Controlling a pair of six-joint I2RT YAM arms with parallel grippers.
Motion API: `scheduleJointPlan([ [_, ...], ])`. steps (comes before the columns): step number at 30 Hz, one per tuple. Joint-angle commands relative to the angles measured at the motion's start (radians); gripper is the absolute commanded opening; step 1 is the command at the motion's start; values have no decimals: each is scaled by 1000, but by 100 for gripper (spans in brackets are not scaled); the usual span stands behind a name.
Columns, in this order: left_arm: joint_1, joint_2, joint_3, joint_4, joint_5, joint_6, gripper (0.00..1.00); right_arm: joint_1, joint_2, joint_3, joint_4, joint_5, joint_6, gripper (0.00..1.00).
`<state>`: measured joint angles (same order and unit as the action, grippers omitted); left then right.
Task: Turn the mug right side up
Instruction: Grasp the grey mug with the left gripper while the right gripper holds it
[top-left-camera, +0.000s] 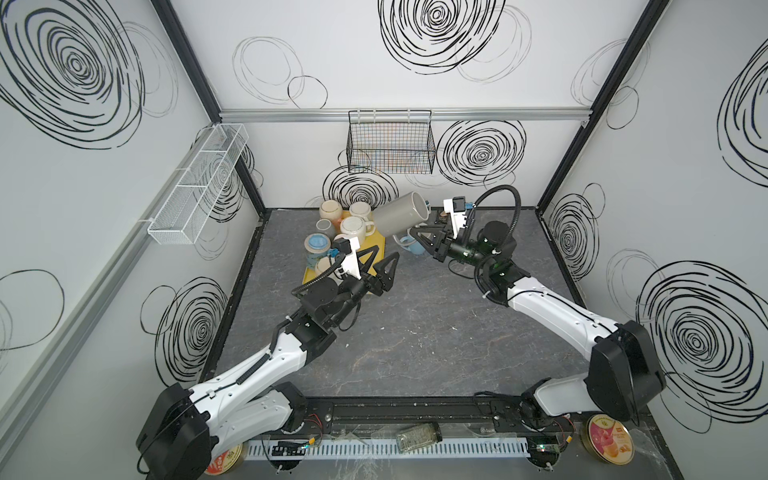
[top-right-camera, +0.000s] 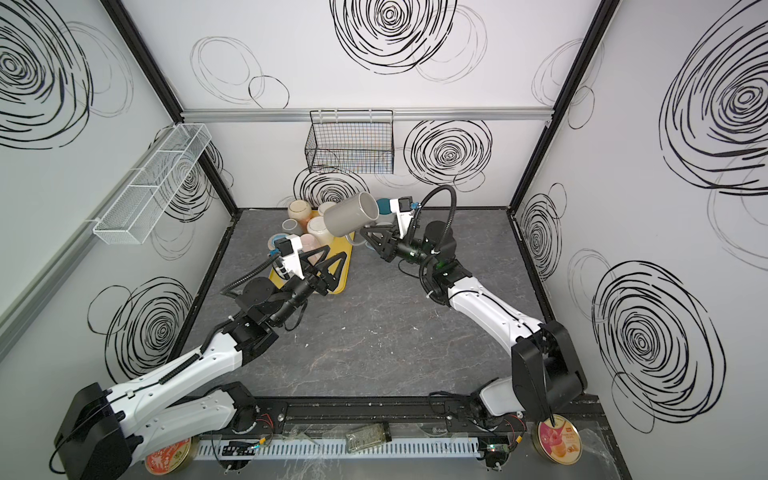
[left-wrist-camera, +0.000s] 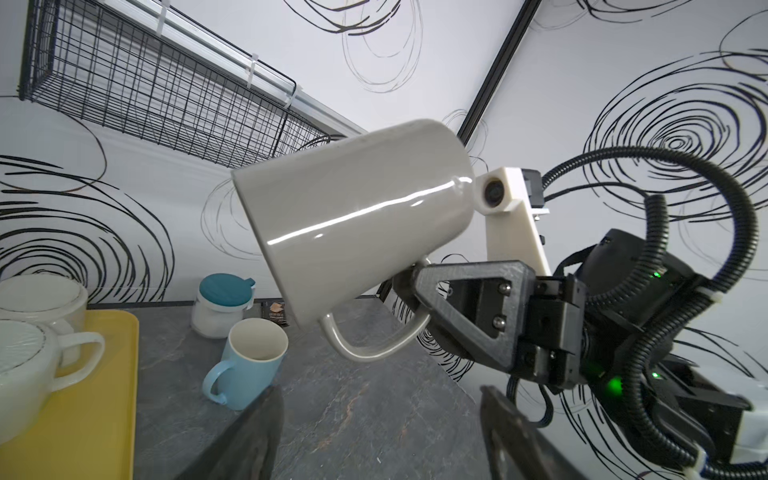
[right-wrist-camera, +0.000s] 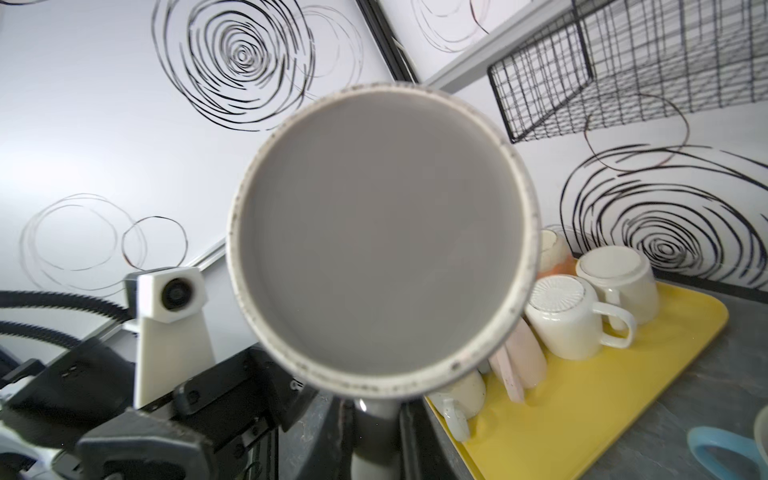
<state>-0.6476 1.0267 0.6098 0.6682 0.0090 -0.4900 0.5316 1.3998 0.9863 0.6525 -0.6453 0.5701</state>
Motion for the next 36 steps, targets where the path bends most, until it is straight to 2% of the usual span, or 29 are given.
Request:
scheduleJointPlan([
  [1, 24, 11, 37, 137, 69, -78, 78, 4, -87, -14, 234, -54, 20, 0],
  [9, 34, 96, 69, 276, 161, -147, 76, 13, -123, -18, 299, -114, 77, 0],
  [15, 31, 195, 102, 440, 244, -211, 67, 35, -151, -23, 291, -128, 82, 0],
  [23, 13, 293, 156, 650, 367, -301, 30, 35, -171, -41, 279, -105, 103, 0],
  [27, 0, 276, 157, 665, 383, -293, 10, 32, -163, -44, 242, -73, 102, 0],
  [31, -1, 221, 133, 601, 361, -244, 0, 32, -148, -33, 169, -50, 92, 0],
  [34, -3, 178, 122, 518, 336, -195, 0, 31, -147, -21, 75, -14, 62, 15],
  [36, -3, 156, 117, 472, 317, -169, 0, 32, -149, -21, 26, 18, 45, 28],
])
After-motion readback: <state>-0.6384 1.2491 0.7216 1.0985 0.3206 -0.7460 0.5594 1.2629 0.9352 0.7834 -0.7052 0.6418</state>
